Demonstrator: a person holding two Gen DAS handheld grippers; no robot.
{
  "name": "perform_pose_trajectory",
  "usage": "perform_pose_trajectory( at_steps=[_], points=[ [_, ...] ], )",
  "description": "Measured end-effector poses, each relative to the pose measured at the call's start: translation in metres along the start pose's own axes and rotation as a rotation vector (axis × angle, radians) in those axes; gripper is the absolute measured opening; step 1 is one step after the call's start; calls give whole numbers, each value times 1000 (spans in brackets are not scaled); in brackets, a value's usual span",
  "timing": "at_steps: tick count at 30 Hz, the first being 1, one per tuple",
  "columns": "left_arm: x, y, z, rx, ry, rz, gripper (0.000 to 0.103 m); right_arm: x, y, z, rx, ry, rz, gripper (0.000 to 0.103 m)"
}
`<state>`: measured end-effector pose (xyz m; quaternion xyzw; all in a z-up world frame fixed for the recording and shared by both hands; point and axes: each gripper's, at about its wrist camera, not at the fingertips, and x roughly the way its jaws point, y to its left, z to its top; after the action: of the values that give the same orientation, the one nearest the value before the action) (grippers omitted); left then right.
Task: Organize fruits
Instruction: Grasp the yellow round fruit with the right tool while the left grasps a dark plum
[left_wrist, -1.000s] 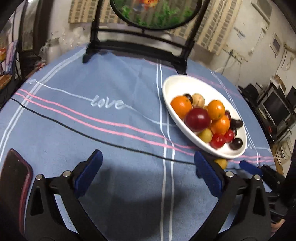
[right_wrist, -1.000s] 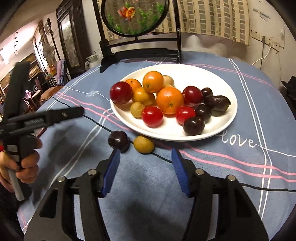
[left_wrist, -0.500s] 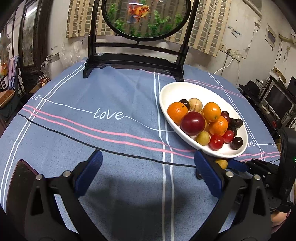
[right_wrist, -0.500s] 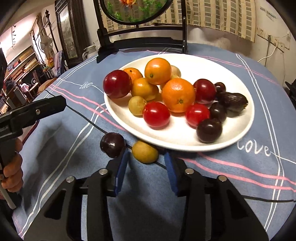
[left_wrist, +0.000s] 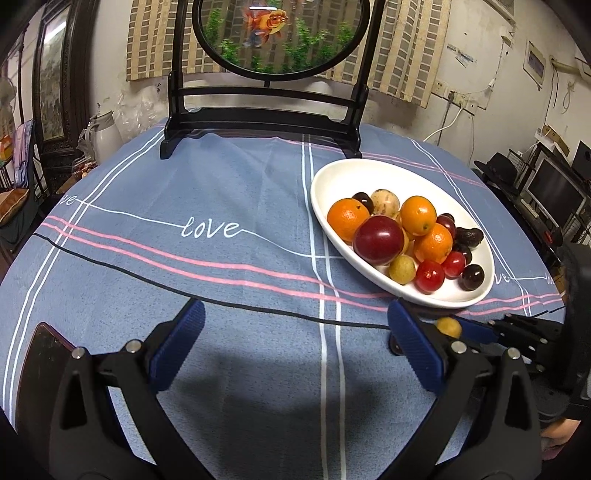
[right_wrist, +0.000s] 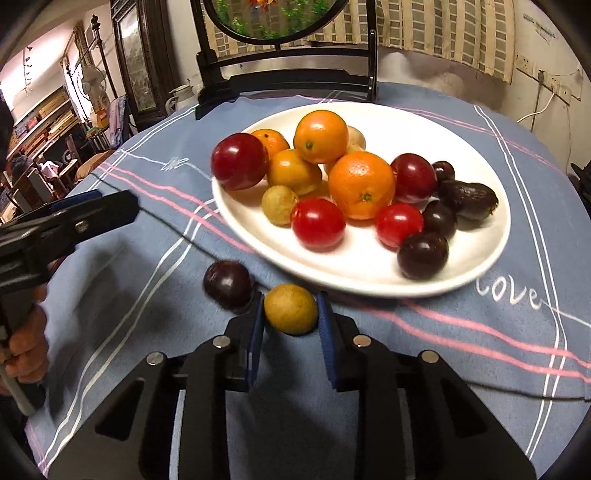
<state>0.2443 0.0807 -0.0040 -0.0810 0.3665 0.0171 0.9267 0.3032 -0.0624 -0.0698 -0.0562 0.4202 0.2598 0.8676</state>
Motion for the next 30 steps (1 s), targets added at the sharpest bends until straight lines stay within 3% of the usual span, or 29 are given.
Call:
perform_pose_trajectory(
  at_steps=[9, 16, 19, 24, 30],
  points=[
    [4, -16, -6, 67, 24, -53, 101, -39, -17, -15, 72, -69, 32, 28],
    [6, -64, -26, 306, 31, -94, 99, -47, -26, -18, 104, -79, 7, 28],
    [10, -75, -29, 344, 49, -122, 91, -49, -29, -19, 117, -85, 3, 28],
    [22, -83, -33, 353, 112, -161, 61, -53, -32, -21, 138, -89, 2, 28],
    [33, -86, -32, 338, 135, -151, 54, -55, -30, -23, 133, -88, 9, 28]
  ],
)
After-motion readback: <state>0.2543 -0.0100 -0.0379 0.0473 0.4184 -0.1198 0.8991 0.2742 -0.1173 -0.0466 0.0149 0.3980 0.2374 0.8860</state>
